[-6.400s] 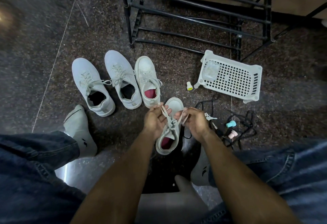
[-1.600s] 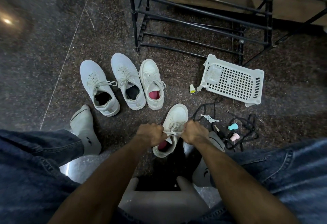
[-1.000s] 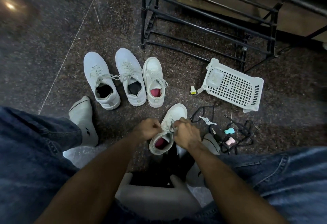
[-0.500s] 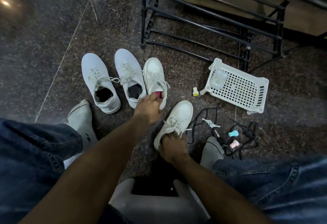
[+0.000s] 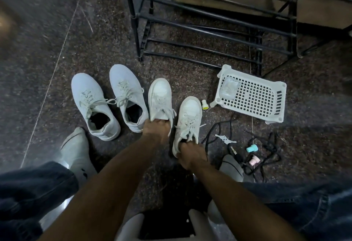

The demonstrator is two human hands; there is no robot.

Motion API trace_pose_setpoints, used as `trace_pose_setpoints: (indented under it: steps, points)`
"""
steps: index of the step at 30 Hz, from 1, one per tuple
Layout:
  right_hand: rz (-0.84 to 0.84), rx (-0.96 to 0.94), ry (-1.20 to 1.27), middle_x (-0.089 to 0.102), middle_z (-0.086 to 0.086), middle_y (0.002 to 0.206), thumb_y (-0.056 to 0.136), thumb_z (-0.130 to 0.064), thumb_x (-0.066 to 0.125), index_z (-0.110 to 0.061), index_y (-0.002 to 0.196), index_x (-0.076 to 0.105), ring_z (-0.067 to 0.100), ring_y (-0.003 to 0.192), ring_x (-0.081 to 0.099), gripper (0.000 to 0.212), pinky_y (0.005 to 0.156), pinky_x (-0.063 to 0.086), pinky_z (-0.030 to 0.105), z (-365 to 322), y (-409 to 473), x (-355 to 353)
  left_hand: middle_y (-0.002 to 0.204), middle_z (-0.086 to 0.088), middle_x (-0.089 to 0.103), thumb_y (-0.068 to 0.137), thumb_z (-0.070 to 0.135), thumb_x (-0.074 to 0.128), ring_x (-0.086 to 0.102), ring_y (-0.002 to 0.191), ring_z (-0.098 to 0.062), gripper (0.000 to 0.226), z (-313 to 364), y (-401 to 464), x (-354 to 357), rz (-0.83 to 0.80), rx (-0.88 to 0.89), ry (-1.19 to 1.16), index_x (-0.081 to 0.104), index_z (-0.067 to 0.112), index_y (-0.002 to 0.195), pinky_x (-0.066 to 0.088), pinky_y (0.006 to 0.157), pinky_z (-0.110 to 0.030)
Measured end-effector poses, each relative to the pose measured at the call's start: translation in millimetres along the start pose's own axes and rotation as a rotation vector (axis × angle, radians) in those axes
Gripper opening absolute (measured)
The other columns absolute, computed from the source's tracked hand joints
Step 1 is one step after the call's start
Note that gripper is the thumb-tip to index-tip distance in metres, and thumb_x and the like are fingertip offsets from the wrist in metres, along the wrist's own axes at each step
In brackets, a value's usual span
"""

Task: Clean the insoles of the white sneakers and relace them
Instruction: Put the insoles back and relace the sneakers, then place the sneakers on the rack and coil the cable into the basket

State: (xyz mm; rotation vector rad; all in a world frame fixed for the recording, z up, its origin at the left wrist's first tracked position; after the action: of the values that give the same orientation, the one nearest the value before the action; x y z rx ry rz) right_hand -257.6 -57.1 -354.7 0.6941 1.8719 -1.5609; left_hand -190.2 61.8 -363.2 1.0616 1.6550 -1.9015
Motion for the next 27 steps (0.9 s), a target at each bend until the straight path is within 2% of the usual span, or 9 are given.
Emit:
trace_pose_setpoints:
  steps: [8,10,12,14,16,18,22,24,27]
  points:
    - [-0.01,-0.068,0.076,0.06,0.016,0.12,0.088,-0.03,0.054,-0.011,0.102,0.057,0.032,0.112,0.057,0.024,0.082,0.043,0.033,26.8,-18.0,-62.0,0.135,-0.014,0.054,0.096,0.025,0.044,0.053,0.121,-0.036,0.04,2.3,-37.4,-34.5,0.066,0.066,0.012,0.044,0.012,0.134,0.04,0.099,-0.041]
    - [-0.005,-0.07,0.117,0.061,0.013,0.106,0.085,-0.03,0.057,-0.017,0.08,0.049,0.03,0.102,0.059,0.016,0.074,0.039,0.029,34.7,-23.9,-84.2,0.135,-0.013,0.055,0.093,0.028,0.044,0.05,0.125,-0.034,0.039,5.9,-46.6,-47.3,0.083,0.1,0.015,0.047,0.013,0.129,0.029,0.109,-0.042]
    - [-0.006,-0.065,0.158,0.053,0.005,0.08,0.081,-0.03,0.063,-0.016,0.066,0.039,0.025,0.082,0.054,0.031,0.062,0.035,0.028,42.1,-31.6,-108.0,0.136,-0.012,0.054,0.088,0.034,0.043,0.045,0.13,-0.031,0.043,11.3,-57.3,-67.5,0.13,0.133,-0.045,0.051,0.013,0.124,0.02,0.115,-0.041]
    - [-0.016,-0.092,0.189,0.042,0.0,0.065,0.081,-0.025,0.068,-0.015,0.06,0.039,0.022,0.07,0.047,0.037,0.054,0.032,0.029,45.4,-45.4,-134.2,0.131,-0.015,0.056,0.086,0.031,0.048,0.046,0.126,-0.034,0.036,18.0,-71.5,-94.7,0.179,0.172,-0.123,0.057,0.008,0.112,0.031,0.105,-0.036]
    - [-0.037,-0.116,0.215,0.038,-0.003,0.061,0.084,-0.02,0.07,-0.019,0.057,0.039,0.015,0.06,0.04,0.041,0.05,0.029,0.024,47.3,-61.9,-163.2,0.117,-0.017,0.062,0.086,0.023,0.055,0.053,0.114,-0.035,0.018,24.0,-85.0,-123.9,0.21,0.205,-0.162,0.058,0.007,0.094,0.04,0.083,-0.034]
    - [-0.044,-0.122,0.215,0.041,-0.006,0.067,0.086,-0.019,0.069,-0.019,0.059,0.042,0.011,0.063,0.041,0.039,0.052,0.031,0.019,51.2,-78.4,-192.9,0.103,-0.015,0.064,0.082,0.023,0.06,0.058,0.103,-0.034,0.015,29.0,-95.7,-152.3,0.217,0.217,-0.205,0.054,0.01,0.083,0.037,0.069,-0.031]
    - [0.009,-0.118,0.27,0.057,0.0,0.078,0.084,-0.018,0.071,-0.008,0.084,0.068,0.02,0.073,0.052,0.01,0.065,0.045,0.03,66.9,-112.8,-253.7,0.07,-0.004,0.053,0.077,0.023,0.064,0.053,0.077,-0.03,0.022,43.8,-121.9,-217.3,0.261,0.249,-0.254,0.048,0.011,0.067,0.031,0.055,-0.029]
    - [0.05,-0.11,0.27,0.062,0.0,0.081,0.084,-0.019,0.07,-0.005,0.097,0.071,0.02,0.077,0.058,0.019,0.069,0.05,0.034,74.5,-133.1,-285.4,0.06,0.001,0.048,0.076,0.019,0.065,0.049,0.069,-0.028,0.028,54.8,-139.6,-254.3,0.304,0.277,-0.267,0.043,0.013,0.058,0.028,0.049,-0.028]
    - [0.136,-0.11,0.204,0.065,0.0,0.086,0.082,-0.025,0.072,-0.005,0.099,0.071,0.018,0.081,0.06,0.027,0.073,0.05,0.033,86.0,-163.8,-332.8,0.061,-0.002,0.053,0.075,0.014,0.065,0.047,0.062,-0.022,0.024,70.0,-159.1,-306.5,0.339,0.331,-0.293,0.052,0.013,0.056,0.032,0.051,-0.027]
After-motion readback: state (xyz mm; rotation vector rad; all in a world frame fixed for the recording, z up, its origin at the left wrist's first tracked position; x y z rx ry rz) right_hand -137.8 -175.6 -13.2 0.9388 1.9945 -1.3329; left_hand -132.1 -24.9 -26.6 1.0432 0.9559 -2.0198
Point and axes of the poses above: each hand's wrist, its own y-axis towards the middle knuckle, its own x-axis out of the palm, z = x × y, the point moved 4 cm from there along y, towards the middle knuckle
